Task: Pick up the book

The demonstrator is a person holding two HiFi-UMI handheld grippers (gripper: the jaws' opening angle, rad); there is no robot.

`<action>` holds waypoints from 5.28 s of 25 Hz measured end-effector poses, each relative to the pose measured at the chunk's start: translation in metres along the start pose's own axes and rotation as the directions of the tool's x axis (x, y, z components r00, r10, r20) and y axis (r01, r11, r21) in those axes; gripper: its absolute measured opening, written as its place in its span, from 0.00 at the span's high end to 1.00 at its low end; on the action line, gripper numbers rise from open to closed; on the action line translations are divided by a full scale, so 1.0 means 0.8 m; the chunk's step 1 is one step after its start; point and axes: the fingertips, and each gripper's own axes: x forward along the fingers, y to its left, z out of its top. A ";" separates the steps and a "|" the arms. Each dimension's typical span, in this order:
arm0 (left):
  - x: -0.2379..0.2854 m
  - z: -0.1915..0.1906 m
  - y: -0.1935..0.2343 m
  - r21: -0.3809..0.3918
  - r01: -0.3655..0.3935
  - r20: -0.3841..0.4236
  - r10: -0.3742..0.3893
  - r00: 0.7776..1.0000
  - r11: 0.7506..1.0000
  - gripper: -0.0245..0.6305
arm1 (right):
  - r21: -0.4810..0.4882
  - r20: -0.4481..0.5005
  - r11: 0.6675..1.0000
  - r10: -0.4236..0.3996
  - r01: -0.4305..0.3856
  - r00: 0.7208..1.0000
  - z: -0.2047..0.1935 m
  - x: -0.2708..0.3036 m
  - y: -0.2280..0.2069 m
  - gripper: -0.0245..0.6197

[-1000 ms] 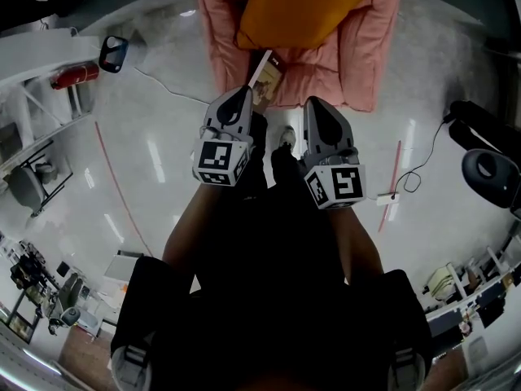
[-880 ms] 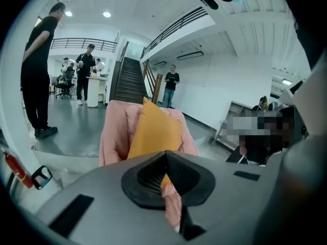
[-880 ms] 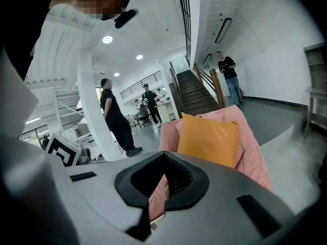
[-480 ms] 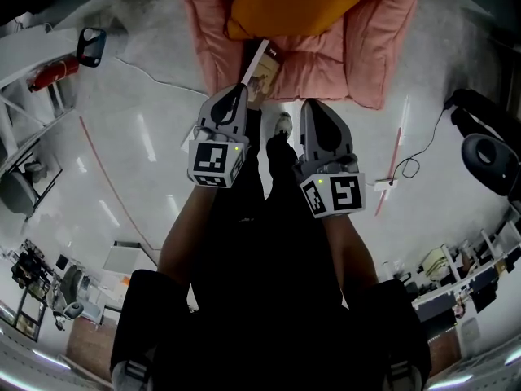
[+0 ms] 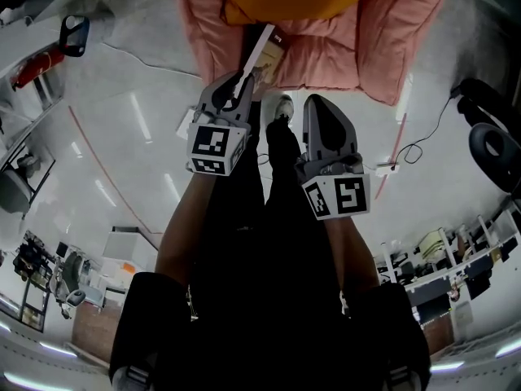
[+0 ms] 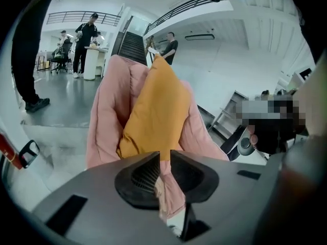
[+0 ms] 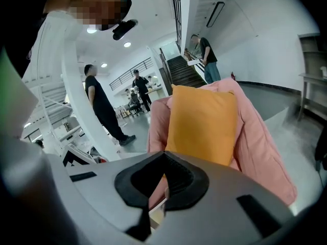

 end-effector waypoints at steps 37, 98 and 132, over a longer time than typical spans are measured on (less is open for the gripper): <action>0.140 -0.144 0.059 -0.078 0.046 -0.378 -0.072 0.923 0.996 0.63 | 0.099 -0.165 0.993 -0.054 0.071 0.985 -0.103 0.057 -0.041 0.96; 0.133 -0.147 0.036 -0.001 0.048 -0.384 -0.045 0.922 0.999 0.72 | 0.079 -0.186 0.991 -0.090 0.106 0.979 -0.117 0.038 -0.043 0.96; -0.004 0.019 -0.043 0.012 -0.025 -0.115 0.026 0.993 1.000 0.73 | -0.013 -0.002 0.999 -0.045 0.045 0.999 -0.009 -0.047 -0.002 0.96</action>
